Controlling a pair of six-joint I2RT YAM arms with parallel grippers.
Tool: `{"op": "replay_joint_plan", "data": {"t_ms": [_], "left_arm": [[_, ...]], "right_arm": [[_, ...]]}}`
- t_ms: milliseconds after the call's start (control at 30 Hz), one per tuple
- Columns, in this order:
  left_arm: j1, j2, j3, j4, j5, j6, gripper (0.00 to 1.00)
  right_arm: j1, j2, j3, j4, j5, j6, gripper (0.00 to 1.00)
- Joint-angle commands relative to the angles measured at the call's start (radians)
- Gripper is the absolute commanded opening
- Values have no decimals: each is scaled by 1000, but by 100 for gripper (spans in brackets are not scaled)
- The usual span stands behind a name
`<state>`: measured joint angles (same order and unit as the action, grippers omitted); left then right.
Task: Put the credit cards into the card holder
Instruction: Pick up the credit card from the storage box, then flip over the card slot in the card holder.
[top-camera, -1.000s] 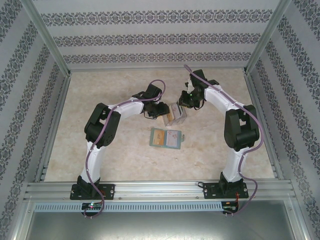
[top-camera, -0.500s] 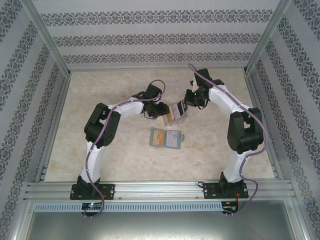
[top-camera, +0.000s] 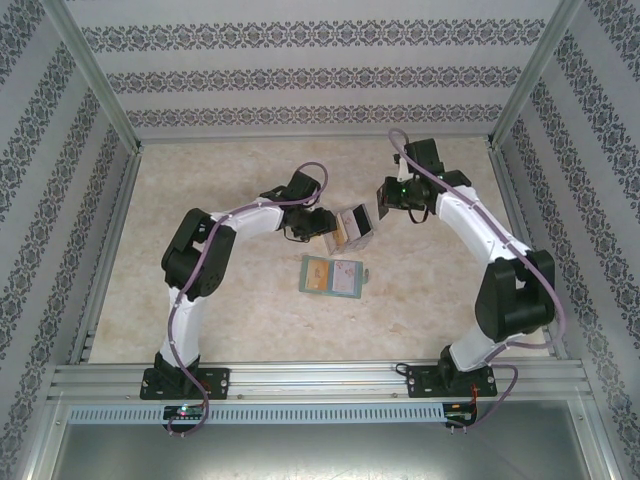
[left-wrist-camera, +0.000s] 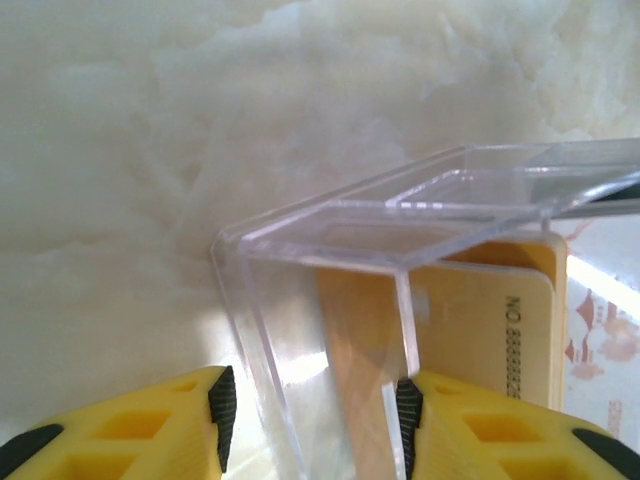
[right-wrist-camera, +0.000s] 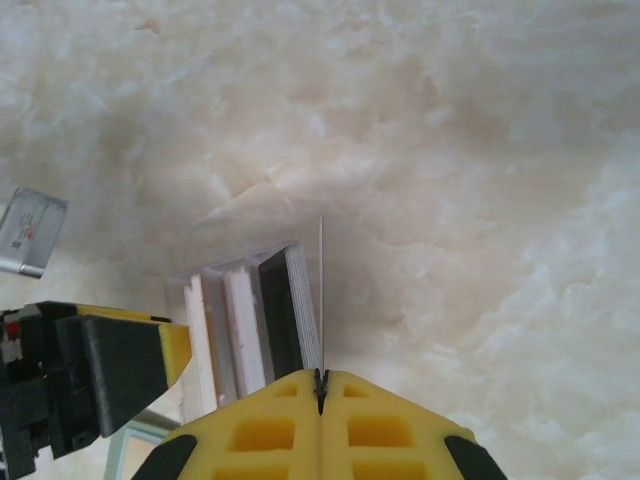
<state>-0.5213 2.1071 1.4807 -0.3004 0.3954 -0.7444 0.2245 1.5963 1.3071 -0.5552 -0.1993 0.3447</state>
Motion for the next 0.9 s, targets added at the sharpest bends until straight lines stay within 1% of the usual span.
{"op": "replay_joint_plan", "data": {"t_ms": [0, 67, 200, 333, 500, 600, 700, 867], "left_arm": [[7, -70, -30, 3, -11, 7, 51], [7, -92, -53, 23, -12, 4, 53], [7, -146, -102, 54, -18, -2, 58], [5, -199, -153, 61, -25, -1, 59], [7, -278, -266, 84, -34, -16, 59], [7, -311, -337, 105, -25, -30, 59], [6, -330, -395, 128, 0, -47, 59], [4, -349, -464, 153, 33, -60, 58]], "right_arm": [[-1, -85, -92, 80, -68, 44, 0], [7, -153, -168, 130, -95, 95, 0], [52, -269, -292, 180, -97, 190, 0], [144, -350, -398, 207, -27, 255, 0], [273, -372, -494, 235, 70, 332, 0], [324, -358, -545, 250, 117, 386, 1], [353, -345, -597, 280, 148, 420, 0], [357, -313, -626, 313, 147, 422, 1]]}}
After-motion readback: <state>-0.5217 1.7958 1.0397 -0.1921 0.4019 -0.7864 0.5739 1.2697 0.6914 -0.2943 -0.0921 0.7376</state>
